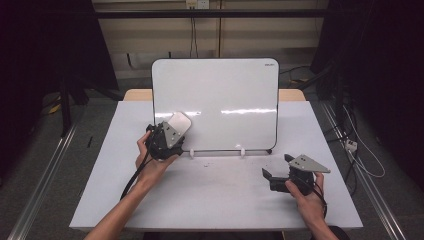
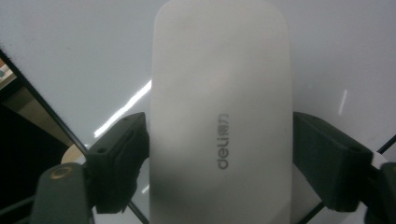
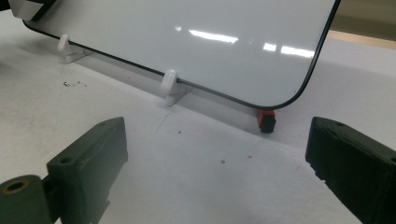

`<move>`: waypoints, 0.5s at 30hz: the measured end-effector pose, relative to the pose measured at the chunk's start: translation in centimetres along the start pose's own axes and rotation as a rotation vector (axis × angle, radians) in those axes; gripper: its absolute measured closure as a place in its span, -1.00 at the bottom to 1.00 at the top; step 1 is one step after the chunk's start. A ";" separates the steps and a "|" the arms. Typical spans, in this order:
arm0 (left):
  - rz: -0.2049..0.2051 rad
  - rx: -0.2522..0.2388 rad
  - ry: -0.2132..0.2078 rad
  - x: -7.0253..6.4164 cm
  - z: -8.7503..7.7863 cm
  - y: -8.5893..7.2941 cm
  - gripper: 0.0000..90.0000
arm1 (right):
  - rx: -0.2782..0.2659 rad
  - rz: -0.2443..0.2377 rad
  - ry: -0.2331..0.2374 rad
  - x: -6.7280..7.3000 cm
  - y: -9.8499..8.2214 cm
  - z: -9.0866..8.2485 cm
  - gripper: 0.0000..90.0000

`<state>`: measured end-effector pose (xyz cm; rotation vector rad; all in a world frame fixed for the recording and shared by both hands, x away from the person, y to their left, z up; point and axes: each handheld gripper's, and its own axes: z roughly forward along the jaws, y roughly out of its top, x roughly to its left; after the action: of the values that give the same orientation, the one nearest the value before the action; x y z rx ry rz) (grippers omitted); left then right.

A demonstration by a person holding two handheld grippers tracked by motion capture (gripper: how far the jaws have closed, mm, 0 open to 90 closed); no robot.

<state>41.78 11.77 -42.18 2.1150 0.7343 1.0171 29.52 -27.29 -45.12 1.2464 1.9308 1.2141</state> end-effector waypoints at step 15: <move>-0.129 -0.051 -0.067 1.2 -2.3 0.5 -0.88 | 0.001 -0.001 -0.003 0.0 0.0 0.1 -0.87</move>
<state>40.61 13.12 -40.18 2.0206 0.7930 0.8820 29.62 -27.24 -45.17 1.2471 1.9300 1.2095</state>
